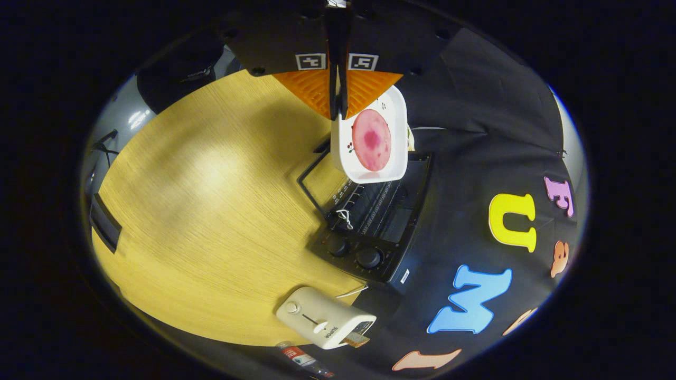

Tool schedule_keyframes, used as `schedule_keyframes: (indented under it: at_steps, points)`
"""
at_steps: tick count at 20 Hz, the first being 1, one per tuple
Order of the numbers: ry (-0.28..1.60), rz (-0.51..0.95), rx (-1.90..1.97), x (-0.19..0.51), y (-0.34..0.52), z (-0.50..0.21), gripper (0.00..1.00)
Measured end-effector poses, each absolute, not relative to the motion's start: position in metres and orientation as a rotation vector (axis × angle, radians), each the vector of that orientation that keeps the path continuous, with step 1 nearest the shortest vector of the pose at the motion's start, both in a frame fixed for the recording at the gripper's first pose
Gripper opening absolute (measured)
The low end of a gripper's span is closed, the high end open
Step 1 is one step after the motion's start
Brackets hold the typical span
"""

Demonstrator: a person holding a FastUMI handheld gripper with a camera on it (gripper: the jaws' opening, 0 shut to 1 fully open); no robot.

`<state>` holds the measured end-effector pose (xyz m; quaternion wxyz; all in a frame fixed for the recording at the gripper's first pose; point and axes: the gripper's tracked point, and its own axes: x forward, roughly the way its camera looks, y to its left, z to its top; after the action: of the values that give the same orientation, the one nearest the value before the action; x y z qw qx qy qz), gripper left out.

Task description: Open the toaster oven, put the food inside, and close the toaster oven door.

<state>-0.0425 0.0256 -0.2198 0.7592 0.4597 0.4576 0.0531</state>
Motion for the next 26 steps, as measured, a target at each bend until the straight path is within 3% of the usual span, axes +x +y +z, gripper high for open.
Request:
schedule_keyframes:
  at_steps: [19, 26]
  points:
    - [0.979, -0.025, 1.198, 0.116, 0.098, -0.272, 0.02]
    - [0.806, -0.102, 1.262, 0.164, 0.101, -0.265, 0.02]
